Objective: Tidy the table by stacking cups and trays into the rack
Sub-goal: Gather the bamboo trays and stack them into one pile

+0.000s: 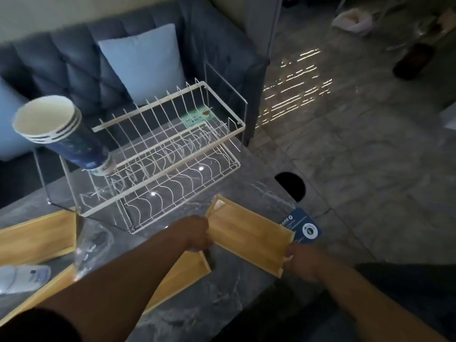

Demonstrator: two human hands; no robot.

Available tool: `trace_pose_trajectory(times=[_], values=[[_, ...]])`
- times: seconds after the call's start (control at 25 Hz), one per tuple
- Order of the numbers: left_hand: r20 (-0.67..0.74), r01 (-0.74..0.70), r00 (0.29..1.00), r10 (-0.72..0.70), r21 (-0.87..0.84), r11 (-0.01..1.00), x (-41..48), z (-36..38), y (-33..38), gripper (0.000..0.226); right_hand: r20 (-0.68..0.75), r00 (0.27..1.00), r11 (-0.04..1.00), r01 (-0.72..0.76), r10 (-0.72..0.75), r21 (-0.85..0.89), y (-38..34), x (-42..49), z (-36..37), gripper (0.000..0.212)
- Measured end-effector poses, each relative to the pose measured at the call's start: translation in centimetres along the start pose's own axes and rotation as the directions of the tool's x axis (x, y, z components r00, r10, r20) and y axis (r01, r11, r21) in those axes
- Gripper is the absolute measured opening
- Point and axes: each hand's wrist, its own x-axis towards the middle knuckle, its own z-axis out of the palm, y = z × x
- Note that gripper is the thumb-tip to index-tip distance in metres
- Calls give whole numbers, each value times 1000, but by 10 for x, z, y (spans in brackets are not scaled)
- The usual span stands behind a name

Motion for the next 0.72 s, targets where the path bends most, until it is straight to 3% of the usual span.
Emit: trace_pose_trajectory(times=[0.24,0.4,0.52,0.6,0.72], values=[[-60,47,997,-49,-37,998,40,14,11,72,-53,999,988,-3,11,157,9,20,20,51],[-51,78,994,-96,-271,960,49,24,17,64,-90,990,894,-59,111,445,-3,30,22,56],[-147,74,976,-162,-474,877,47,25,21,46,-87,977,731,-86,196,677,-10,30,22,64],[-212,67,949,-233,-586,807,43,22,21,47,-102,951,626,-109,291,772,-9,28,23,66],[-259,21,913,-314,-739,674,30,23,17,32,-173,900,596,-111,399,795,-6,22,21,43]])
